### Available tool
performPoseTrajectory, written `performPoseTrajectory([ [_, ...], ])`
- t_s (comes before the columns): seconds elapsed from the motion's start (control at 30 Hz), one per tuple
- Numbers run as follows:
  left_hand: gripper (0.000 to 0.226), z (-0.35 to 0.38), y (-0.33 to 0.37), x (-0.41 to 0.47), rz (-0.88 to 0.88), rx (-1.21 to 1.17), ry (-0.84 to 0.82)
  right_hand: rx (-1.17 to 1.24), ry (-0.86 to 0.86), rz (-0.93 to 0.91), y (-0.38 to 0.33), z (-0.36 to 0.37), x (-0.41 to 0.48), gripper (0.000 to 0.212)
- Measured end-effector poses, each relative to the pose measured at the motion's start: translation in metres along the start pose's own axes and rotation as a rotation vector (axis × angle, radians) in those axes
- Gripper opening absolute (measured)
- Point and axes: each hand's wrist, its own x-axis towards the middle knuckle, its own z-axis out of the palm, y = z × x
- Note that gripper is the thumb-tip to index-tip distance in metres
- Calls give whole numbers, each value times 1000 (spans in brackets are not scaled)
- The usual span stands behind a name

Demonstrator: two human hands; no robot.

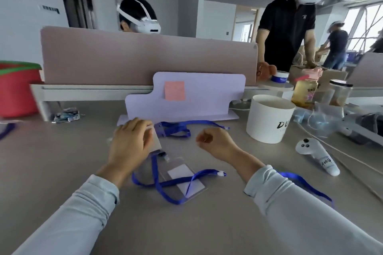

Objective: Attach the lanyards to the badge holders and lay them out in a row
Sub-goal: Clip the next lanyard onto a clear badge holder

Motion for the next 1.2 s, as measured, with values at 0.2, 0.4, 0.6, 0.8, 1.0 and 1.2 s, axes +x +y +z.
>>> performPoseTrajectory([
  [0.2,27,-14,-70,4,-236,267,61,35,-100,-113,-50,64,51,7],
  [0.4,32,-9,-99,7,-271,282,102,-27,-187,-129,-74,106,93,9],
  [0.6,31,-2,-105,2,-279,229,96,-269,-270,-167,-78,124,112,20],
  [0.8,28,1,-105,1,-293,191,65,-374,-334,-274,-77,126,117,27],
  [1.0,30,-4,-108,-1,-304,151,58,-263,-259,-292,-77,125,117,13],
  [1.2,36,-5,-103,-1,-281,99,69,-38,-259,-257,-67,98,114,19],
])
